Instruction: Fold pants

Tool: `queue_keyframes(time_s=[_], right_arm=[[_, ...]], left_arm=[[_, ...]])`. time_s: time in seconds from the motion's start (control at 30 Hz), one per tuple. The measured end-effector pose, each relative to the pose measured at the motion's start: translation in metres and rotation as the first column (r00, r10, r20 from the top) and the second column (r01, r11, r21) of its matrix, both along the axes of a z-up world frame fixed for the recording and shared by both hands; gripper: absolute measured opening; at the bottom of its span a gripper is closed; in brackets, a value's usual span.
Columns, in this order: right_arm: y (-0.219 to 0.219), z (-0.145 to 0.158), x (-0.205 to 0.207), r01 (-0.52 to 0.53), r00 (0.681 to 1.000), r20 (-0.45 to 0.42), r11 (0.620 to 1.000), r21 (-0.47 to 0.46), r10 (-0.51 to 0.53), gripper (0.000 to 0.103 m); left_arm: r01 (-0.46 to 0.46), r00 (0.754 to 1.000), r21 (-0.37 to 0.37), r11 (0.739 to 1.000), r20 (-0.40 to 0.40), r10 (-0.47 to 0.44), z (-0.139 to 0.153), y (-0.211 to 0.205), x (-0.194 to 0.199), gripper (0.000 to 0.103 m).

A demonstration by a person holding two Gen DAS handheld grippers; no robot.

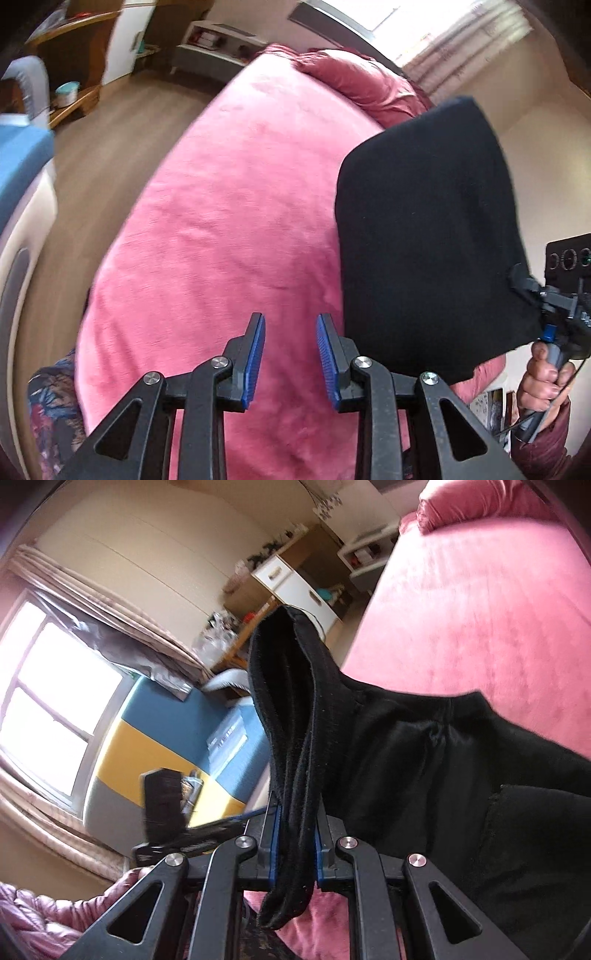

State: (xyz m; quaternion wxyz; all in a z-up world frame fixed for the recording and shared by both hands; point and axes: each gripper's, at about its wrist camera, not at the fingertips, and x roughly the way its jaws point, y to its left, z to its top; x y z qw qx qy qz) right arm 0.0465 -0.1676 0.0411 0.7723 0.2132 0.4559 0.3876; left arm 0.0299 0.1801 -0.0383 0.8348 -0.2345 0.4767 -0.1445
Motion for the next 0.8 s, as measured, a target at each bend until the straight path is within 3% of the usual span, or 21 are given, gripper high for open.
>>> queue_keyframes(time_s=[0.2,0.4,0.57,0.8], right_arm=[[-0.049,0.025,-0.027,0.099,0.994,0.04,0.995,0.03,-0.1,0.014],[-0.115,0.025,-0.064,0.273,0.961,0.027,0.961,0.039,-0.274,0.014],[-0.163,0.005,-0.083,0.412,0.911,-0.02,0.911,0.014,-0.412,0.014],[-0.222,-0.056,-0.091,0.569,0.81,-0.136,0.82,-0.051,-0.571,0.014]], left_arm=[[0.117,0.992,-0.012,0.993,0.055,-0.117,0.015,-0.047,0.015,0.03],[0.254,0.963,0.006,0.967,0.089,-0.253,0.024,-0.099,0.021,0.03],[0.363,0.928,0.041,0.931,0.072,-0.366,0.017,-0.141,0.021,0.03],[0.496,0.863,0.099,0.862,0.048,-0.502,0.004,-0.194,0.009,0.03]])
